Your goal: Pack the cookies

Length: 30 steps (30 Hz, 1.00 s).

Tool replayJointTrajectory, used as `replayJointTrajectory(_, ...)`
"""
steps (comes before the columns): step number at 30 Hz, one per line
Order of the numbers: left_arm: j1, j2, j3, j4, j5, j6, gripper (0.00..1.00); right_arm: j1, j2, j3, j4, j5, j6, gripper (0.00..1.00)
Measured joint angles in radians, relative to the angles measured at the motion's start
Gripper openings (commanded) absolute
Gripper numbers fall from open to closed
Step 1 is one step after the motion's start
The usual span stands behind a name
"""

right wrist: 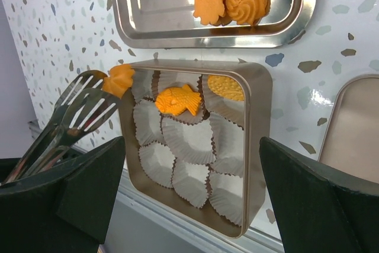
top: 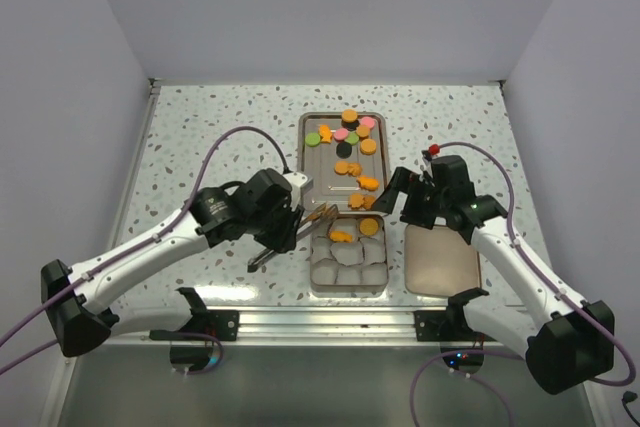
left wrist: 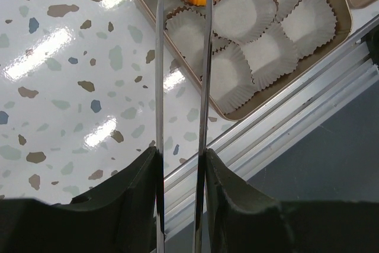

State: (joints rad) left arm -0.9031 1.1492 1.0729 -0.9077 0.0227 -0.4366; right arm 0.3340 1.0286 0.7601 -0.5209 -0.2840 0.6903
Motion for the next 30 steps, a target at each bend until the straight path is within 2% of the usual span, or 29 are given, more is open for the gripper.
replayJointTrajectory(18,-0.003,-0.031,-0.039,-0.038,-0.011,-0.016,0.16,0.000,0.000,-0.031,0.002,0.000,0.002,0.99)
replayJointTrajectory(21,-0.003,-0.031,-0.039,-0.042,-0.022,-0.016,0.22,0.000,0.000,-0.031,0.002,0.000,0.002,0.99)
replayJointTrajectory(25,-0.003,-0.031,-0.039,-0.047,-0.031,-0.016,0.36,0.000,0.000,-0.031,0.002,0.000,0.002,0.99)
replayJointTrajectory(30,-0.007,-0.027,-0.039,-0.047,-0.038,-0.016,0.41,0.000,0.006,-0.031,0.002,0.000,0.002,0.99)
